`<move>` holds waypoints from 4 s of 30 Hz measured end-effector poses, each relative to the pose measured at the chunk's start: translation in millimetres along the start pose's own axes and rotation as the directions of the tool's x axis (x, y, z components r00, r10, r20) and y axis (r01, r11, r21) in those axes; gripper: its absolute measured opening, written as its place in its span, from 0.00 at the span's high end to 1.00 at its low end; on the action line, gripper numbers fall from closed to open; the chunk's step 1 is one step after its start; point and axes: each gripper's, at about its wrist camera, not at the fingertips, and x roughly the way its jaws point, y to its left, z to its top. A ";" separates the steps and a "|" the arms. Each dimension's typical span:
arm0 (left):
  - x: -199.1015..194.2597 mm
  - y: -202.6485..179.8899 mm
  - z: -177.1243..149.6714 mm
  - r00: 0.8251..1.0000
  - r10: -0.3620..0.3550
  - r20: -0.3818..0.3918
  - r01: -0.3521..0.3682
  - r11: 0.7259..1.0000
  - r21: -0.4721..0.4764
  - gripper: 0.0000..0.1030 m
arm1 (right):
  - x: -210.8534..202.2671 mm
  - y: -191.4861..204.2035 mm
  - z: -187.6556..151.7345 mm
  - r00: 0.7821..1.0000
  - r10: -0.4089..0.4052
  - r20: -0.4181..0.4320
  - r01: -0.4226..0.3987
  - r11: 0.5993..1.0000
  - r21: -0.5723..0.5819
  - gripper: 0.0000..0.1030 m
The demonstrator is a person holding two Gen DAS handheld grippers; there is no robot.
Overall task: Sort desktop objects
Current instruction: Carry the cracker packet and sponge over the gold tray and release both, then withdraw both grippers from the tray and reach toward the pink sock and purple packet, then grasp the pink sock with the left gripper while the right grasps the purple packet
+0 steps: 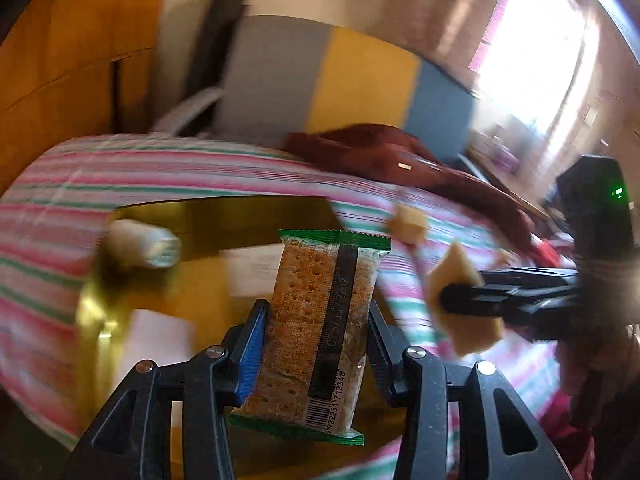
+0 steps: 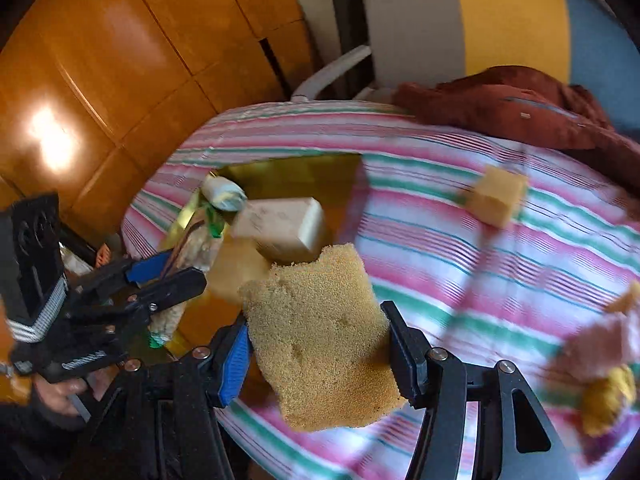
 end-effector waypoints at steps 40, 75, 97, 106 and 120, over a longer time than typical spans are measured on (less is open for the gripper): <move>-40.3 44.9 -20.4 0.991 0.123 0.049 -0.118 0.988 -0.096 0.47 | 15.1 53.6 -2.1 0.969 -0.112 0.219 0.099 0.993 0.069 0.00; -7.0 -108.6 -28.2 0.988 -0.132 -0.074 0.146 0.959 0.241 0.47 | -122.1 -196.7 -118.0 0.850 -0.490 -0.195 0.517 0.846 0.129 0.19; 32.1 -155.2 -34.3 0.967 -0.161 -0.196 0.217 0.925 0.312 0.47 | -73.3 -252.1 -128.8 0.823 -0.462 -0.330 0.484 0.875 -0.016 0.37; 61.2 -199.8 -32.5 0.937 -0.214 -0.277 0.303 0.893 0.335 0.47 | -89.9 -264.8 -143.8 0.866 -0.398 -0.302 0.433 0.900 0.054 0.47; 139.8 -291.6 -11.6 0.897 -0.262 -0.356 0.405 0.810 0.424 0.47 | -99.2 -264.7 -150.0 0.881 -0.371 -0.293 0.399 0.916 0.043 0.54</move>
